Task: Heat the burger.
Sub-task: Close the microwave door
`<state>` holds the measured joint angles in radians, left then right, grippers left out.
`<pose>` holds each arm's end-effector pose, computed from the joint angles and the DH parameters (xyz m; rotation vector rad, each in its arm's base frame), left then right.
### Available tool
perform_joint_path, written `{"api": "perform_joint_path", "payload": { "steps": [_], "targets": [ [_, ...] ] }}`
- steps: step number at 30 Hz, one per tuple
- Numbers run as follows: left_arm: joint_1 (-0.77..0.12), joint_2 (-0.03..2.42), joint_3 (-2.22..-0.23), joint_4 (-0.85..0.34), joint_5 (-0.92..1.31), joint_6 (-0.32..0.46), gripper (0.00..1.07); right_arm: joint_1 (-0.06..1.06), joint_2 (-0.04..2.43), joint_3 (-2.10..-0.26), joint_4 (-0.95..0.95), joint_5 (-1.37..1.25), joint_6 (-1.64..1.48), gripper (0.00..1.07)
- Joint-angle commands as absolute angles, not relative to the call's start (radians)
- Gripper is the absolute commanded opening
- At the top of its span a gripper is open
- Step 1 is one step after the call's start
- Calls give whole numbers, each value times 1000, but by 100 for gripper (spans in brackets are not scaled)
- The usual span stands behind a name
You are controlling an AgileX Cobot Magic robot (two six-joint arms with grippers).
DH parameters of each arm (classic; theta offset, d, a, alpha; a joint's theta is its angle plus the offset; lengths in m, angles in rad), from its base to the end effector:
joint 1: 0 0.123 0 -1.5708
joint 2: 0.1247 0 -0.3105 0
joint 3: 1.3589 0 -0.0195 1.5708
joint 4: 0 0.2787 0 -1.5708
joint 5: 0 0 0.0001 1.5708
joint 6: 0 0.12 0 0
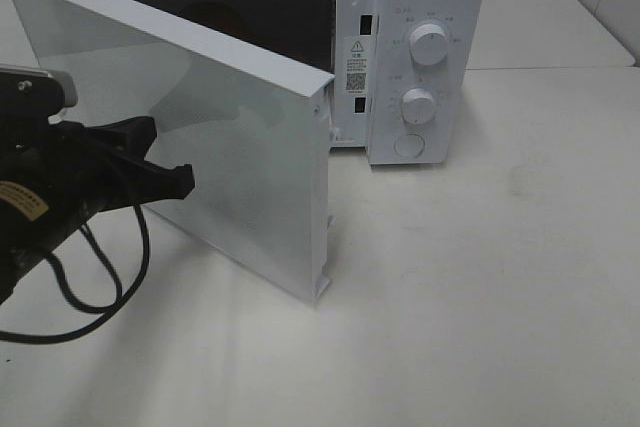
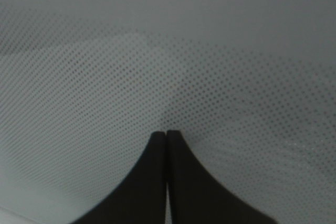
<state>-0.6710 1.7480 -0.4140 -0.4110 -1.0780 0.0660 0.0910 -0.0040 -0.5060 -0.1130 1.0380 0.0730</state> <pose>0.2686 -0.1594 0.1384 0.2122 1.7582 -0.2671 0.0204 -0.0099 0.2825 -0.0137 2.0067 -0.0297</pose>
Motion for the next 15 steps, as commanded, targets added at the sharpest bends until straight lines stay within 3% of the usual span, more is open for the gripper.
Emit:
{"api": "perform_joint_path", "payload": {
  "steps": [1,3,15],
  "targets": [
    [-701,1744,-466,-479,-1045,121,0,83,-32,-507,-116,1037,76,75],
    [-714,1744,-530,-528,-989,168,0,83,-32,-507,-116,1037,76,75],
    [-718,1791,-742,-612,-857,273,0,83,-32,-507,-116,1037,76,75]
  ]
}}
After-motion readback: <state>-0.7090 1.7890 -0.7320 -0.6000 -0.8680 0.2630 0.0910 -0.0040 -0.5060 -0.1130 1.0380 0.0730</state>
